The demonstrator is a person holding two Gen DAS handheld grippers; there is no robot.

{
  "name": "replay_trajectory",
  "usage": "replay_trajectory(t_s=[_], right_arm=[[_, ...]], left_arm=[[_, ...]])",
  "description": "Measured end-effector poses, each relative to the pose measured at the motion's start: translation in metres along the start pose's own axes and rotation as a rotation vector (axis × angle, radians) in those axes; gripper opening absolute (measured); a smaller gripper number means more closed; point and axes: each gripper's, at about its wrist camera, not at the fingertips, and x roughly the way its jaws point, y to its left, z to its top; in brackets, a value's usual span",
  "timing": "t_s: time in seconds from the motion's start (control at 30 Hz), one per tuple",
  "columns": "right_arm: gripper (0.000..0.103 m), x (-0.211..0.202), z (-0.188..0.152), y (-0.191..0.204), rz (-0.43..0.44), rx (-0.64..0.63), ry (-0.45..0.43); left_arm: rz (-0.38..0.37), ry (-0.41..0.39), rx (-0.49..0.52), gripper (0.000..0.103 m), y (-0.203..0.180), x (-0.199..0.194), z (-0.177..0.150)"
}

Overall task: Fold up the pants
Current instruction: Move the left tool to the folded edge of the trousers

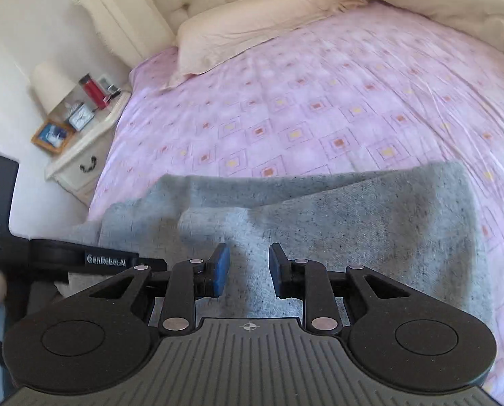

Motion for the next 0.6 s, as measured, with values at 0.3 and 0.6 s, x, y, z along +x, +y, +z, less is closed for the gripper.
replay_trajectory(t_s=[0.3,0.6], right_arm=[[0.025,0.037,-0.032,0.064,0.042,-0.159,0.028],[0.025,0.054,-0.053,0.075,-0.128,-0.172,-0.04]], left_arm=[[0.044,0.008,-0.16,0.042,0.036,0.001,0.005],[0.055,-0.012,-0.178,0.042,0.048,-0.002,-0.001]])
